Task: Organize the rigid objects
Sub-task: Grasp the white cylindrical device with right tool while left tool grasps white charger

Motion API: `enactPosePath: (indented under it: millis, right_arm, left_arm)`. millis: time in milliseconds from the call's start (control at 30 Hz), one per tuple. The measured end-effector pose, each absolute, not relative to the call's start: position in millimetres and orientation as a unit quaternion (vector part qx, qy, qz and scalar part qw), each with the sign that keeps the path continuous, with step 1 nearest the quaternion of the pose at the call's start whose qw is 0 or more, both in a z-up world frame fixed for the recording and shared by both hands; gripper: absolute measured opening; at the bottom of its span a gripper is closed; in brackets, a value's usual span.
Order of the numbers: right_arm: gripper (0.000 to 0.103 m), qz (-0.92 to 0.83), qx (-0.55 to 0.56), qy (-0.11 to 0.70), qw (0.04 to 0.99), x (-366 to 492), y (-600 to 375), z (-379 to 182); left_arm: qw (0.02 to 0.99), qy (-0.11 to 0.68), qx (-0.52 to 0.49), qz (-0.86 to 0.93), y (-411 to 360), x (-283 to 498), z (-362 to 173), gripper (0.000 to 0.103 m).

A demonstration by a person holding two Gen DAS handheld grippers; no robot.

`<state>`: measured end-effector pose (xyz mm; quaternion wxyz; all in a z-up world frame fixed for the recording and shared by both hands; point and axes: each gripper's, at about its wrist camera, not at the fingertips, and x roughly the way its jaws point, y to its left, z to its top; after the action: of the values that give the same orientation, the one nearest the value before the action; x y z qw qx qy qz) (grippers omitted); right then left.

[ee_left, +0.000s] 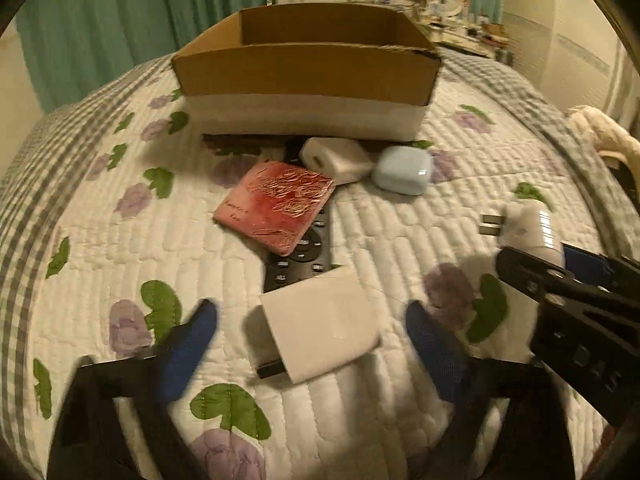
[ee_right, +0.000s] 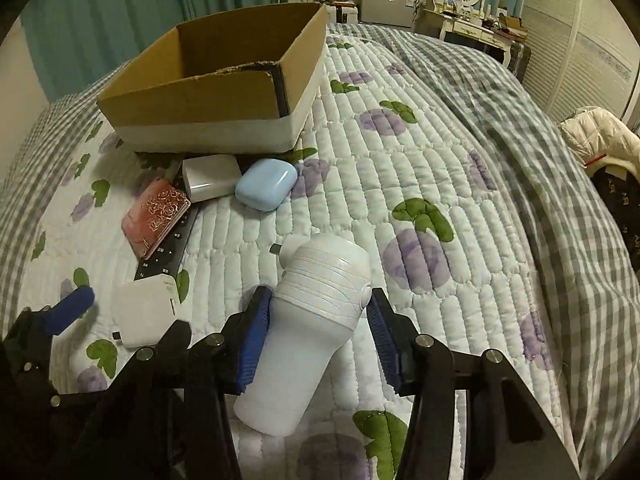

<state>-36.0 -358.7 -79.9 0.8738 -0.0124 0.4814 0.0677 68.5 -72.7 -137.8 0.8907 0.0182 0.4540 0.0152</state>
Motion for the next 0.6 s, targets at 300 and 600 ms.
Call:
enactPosePath:
  millis: [300, 600]
  right_arm:
    - [0.049, 0.076, -0.003, 0.486, 0.87, -35, -358, -87]
    - [0.049, 0.089, -0.006, 0.476, 0.875, -42, -358, -79]
  left_arm:
    - [0.881, 0.473, -0.005, -0.004, -72, 73, -145, 0.061]
    - [0.896, 0.444, -0.009, -0.019, -65, 58, -119, 0.056]
